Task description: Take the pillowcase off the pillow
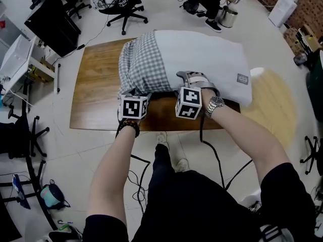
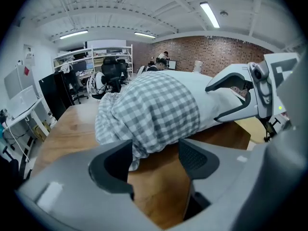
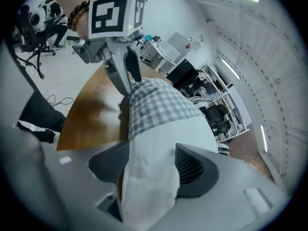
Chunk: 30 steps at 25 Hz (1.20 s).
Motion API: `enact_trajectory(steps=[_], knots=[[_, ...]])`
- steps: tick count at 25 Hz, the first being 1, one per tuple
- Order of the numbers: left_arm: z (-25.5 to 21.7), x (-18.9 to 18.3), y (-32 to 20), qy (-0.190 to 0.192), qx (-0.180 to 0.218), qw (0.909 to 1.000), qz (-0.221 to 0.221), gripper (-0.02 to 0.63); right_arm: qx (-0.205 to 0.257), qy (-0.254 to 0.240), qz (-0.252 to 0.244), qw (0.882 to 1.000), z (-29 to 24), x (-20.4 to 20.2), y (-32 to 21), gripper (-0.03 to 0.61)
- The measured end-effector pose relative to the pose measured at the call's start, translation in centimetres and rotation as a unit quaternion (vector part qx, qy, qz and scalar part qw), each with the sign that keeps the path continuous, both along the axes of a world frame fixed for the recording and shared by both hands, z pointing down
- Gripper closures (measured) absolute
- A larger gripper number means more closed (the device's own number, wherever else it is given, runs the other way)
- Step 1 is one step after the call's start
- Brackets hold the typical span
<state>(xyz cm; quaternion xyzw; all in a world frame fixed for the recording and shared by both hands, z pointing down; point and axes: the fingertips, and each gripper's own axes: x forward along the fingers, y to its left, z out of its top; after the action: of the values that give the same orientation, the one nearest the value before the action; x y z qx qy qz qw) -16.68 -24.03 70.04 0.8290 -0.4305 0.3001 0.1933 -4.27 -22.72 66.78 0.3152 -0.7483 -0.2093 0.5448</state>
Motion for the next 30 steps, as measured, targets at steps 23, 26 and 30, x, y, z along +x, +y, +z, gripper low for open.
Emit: enact_trajectory(steps=[23,26,30], knots=[[1.8,-9.6,-5.1,-0.058,-0.034,0.9942,-0.084,0.594,0.051,0.056,0.066,0.995,-0.5,5.4,-3.1,0.549],[1.4,-11.2,-5.0,-0.068,-0.032,0.9921,-0.101,0.592,0.043,0.059,0.069,0.995,-0.2,5.9,-2.1,0.548],[1.0,-11.5,-4.5,-0.066,-0.038,0.9914,-0.106,0.578,0.044,0.062,0.06,0.995,-0.1,6.2,-1.1,0.517]])
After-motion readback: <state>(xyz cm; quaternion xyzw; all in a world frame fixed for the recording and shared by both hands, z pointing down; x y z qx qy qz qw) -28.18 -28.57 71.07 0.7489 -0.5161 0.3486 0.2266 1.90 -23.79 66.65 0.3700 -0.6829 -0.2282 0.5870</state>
